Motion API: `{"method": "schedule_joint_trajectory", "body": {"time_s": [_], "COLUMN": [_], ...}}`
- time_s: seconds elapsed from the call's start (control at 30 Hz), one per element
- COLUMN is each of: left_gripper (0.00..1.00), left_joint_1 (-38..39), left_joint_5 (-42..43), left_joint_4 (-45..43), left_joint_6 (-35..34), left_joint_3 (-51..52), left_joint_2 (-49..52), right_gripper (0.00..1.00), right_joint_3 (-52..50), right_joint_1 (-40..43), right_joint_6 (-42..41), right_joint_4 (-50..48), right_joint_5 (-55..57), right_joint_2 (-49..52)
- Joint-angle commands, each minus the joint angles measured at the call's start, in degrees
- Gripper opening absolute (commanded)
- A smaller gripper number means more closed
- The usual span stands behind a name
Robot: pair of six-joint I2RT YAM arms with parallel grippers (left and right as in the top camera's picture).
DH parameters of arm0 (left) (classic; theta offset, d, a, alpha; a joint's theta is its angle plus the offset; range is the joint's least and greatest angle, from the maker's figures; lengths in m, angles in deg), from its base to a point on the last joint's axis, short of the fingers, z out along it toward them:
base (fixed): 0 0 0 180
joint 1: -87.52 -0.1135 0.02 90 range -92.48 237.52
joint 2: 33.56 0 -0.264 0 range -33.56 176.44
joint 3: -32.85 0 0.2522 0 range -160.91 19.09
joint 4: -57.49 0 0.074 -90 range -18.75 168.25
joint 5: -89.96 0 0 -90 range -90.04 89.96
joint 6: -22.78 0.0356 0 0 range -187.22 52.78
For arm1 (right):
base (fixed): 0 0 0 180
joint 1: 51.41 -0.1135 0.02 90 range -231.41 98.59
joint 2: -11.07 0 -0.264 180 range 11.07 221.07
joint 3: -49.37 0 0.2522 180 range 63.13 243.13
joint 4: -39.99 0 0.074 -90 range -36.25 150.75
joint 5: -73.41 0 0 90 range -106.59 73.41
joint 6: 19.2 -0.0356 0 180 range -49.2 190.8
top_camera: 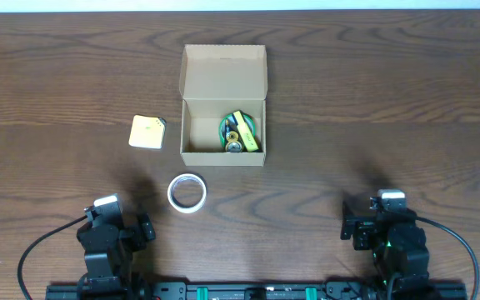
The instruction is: Pack container
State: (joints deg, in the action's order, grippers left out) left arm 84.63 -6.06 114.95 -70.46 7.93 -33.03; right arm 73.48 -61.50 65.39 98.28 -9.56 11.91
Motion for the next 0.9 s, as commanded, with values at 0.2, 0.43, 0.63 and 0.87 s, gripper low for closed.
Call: {"method": "schedule_joint_trajectory", "body": {"time_s": [0.2, 0.43, 0.63, 0.87], "left_gripper": [0.95, 0.95, 0.95, 0.95], "left_joint_1": [-0.1, -0.1, -0.1, -0.1], "left_joint_5": [-0.3, 12.5, 12.4, 12.0], "left_joint_4": [-1.6, -11.2, -14.0, -13.5], "left_joint_6": [1.3, 1.3, 1.4, 1.3], "left_joint_3": [-5.1, -19.3, -36.2, -49.3], "left_joint_2": [11.3, 36.0, 55.0, 71.4], "right_gripper": [0.99, 0.99, 0.99, 0.99], "right_joint_3": [-0.6, -0.6, -0.6, -0.6], "right_joint_1": [0.7, 0.7, 0.7, 0.7], "right_joint_6": [0.8, 0.8, 0.8, 0.8], "right_joint_4": [-0.1, -0.1, -0.1, -0.1], "right_joint_5": [0.5, 0.5, 0.4, 0.5], "right_joint_2": [-0.5, -0.5, -0.5, -0.5]}}
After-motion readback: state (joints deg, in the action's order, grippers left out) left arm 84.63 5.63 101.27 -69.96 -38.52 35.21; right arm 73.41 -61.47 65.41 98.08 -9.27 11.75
